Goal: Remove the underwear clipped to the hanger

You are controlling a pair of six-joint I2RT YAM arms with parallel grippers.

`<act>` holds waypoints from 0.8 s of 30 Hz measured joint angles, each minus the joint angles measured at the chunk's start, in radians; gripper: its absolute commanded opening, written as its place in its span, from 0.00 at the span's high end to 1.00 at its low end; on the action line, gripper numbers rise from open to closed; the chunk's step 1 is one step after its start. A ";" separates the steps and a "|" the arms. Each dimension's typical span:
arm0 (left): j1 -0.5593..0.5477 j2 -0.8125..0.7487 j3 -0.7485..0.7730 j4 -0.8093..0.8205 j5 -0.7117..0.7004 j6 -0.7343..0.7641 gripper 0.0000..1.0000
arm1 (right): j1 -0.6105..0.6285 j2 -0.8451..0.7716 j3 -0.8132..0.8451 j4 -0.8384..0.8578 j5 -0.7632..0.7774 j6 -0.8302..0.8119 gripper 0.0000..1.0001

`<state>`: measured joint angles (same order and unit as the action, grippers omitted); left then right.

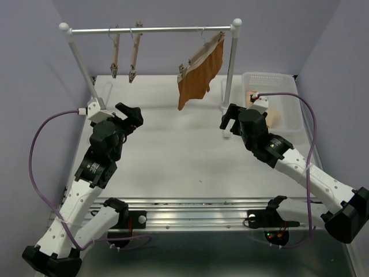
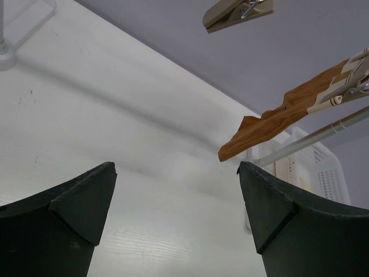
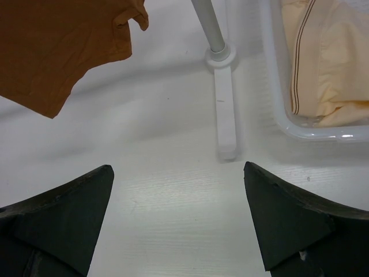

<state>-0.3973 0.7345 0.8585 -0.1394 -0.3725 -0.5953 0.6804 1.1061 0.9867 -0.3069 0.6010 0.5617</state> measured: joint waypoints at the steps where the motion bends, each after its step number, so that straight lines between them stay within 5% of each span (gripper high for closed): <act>1: 0.000 -0.003 0.000 0.000 -0.002 -0.001 0.01 | 0.000 0.000 0.000 0.000 -0.001 -0.001 0.00; 13: 0.000 -0.015 0.000 -0.010 -0.007 -0.015 0.01 | 0.000 0.030 0.051 -0.004 -0.043 -0.042 0.00; 24: 0.000 0.009 0.000 -0.019 -0.001 -0.016 0.01 | 0.000 0.291 0.491 -0.029 -0.086 -0.039 0.00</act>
<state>-0.3973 0.7433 0.8585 -0.1581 -0.3737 -0.6113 0.6804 1.3972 1.4773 -0.3363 0.5148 0.5228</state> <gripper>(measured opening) 0.986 0.998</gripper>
